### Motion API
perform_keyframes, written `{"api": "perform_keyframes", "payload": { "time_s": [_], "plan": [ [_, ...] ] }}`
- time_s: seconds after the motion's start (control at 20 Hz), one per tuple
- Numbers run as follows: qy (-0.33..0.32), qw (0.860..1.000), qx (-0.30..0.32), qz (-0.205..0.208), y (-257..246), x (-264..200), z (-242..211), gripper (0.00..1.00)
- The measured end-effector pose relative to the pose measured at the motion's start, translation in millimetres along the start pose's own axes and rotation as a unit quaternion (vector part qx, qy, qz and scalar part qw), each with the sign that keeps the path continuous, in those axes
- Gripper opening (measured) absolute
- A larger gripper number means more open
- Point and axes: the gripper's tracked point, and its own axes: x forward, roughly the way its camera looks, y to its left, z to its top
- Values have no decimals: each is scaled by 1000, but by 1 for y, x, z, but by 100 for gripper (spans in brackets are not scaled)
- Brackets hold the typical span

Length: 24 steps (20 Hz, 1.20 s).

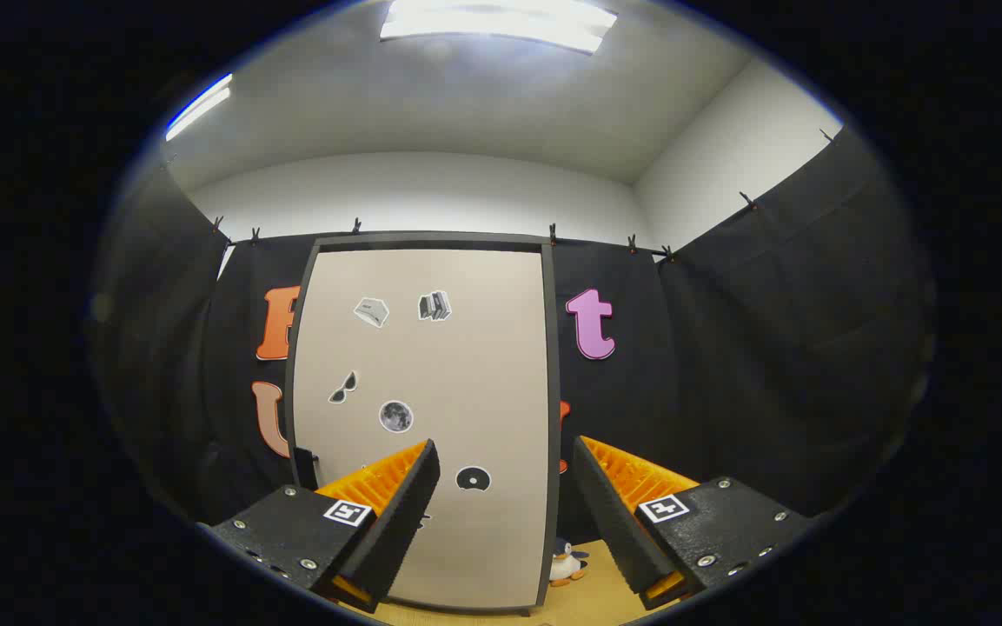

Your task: Open the shoe cabinet door, grab the shoes and put them into the shoe cabinet, then close the shoe cabinet door.

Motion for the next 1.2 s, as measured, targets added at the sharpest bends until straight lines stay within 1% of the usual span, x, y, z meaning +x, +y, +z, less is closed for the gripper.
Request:
{"api": "perform_keyframes", "payload": {
  "time_s": [0.25,0.75,0.9,1.2],
  "plan": [
    [6,1000,1,6,4,1,-3,96],
    [2,1000,-5,4,4,3,-4,96],
    [10,1000,-5,9,8,5,-9,96],
    [7,1000,-6,18,24,7,-11,96]
  ]
}}
